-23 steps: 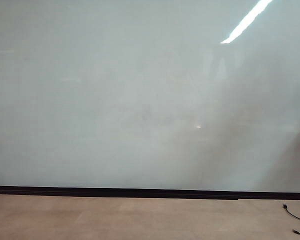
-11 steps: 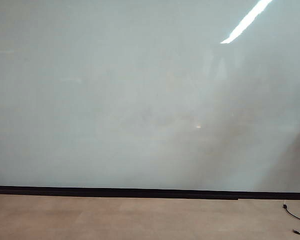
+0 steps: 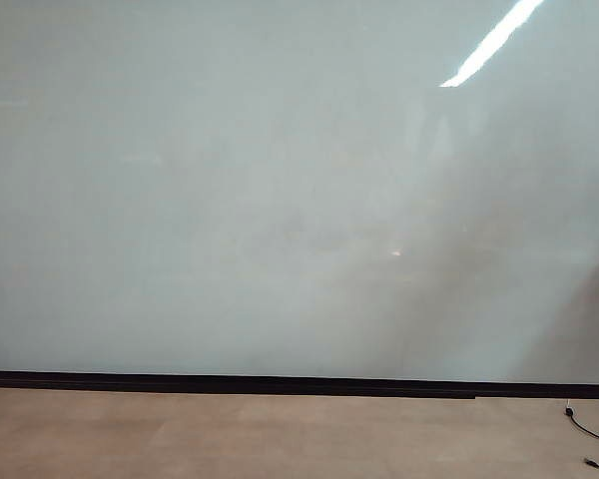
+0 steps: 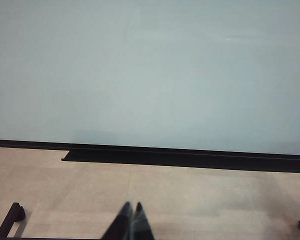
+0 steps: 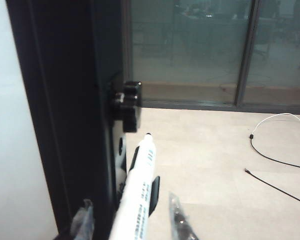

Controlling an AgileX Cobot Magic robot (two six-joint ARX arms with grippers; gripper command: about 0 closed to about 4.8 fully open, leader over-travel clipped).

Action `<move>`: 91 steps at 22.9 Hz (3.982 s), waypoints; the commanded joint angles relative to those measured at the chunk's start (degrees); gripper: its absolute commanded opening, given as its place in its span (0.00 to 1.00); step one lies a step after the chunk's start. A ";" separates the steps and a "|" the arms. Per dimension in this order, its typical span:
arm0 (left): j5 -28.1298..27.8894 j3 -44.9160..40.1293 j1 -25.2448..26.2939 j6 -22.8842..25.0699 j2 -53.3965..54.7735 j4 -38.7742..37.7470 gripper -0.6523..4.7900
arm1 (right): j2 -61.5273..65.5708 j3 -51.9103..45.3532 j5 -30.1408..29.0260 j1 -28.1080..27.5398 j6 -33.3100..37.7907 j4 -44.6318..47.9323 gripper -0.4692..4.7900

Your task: Pick up the pen on the shelf to the right of the whiteboard and write the letter A.

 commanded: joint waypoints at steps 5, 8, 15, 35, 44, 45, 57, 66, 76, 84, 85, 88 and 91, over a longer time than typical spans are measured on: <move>0.04 0.13 0.00 0.24 0.02 0.48 0.11 | -0.22 0.13 0.02 0.04 0.94 0.04 0.46; 0.04 0.13 0.00 0.24 0.02 0.48 0.11 | -0.22 0.04 0.00 0.04 0.96 -0.33 0.46; 0.04 0.13 0.00 0.22 0.02 0.48 0.11 | -0.22 0.07 -0.26 0.07 0.96 0.72 0.33; 0.04 0.13 0.00 0.24 0.02 0.48 0.11 | -1.25 0.02 -1.22 0.22 1.53 1.03 0.08; 0.04 0.13 0.00 0.24 0.02 0.48 0.11 | -4.74 -0.66 10.75 0.15 3.56 0.96 0.08; 0.02 0.13 0.00 0.24 0.02 0.46 0.11 | -5.03 -1.03 12.81 0.22 3.69 0.96 0.08; 0.07 0.13 0.00 0.24 0.02 0.46 0.11 | -42.21 -26.60 39.54 16.68 4.31 -0.02 0.08; 0.07 0.13 0.00 0.22 0.02 0.46 0.11 | -72.85 -19.80 35.67 50.97 -9.97 -47.82 0.08; 0.04 0.13 0.00 0.24 0.02 0.46 0.11 | -48.76 -5.07 34.29 64.57 -16.33 -48.15 0.08; 0.04 0.13 0.00 0.24 0.02 0.46 0.11 | -31.36 9.60 38.88 70.29 -21.49 -52.02 0.08; 0.04 0.13 0.00 0.24 0.02 0.46 0.11 | -30.73 10.75 40.19 70.95 -22.49 -53.13 0.08; 0.04 0.13 0.00 0.24 0.02 0.48 0.11 | -29.49 15.78 43.58 72.41 -25.55 -59.82 0.08; 0.04 0.13 0.00 0.24 0.02 0.48 0.11 | -29.49 18.64 43.82 72.43 -28.00 -65.59 0.08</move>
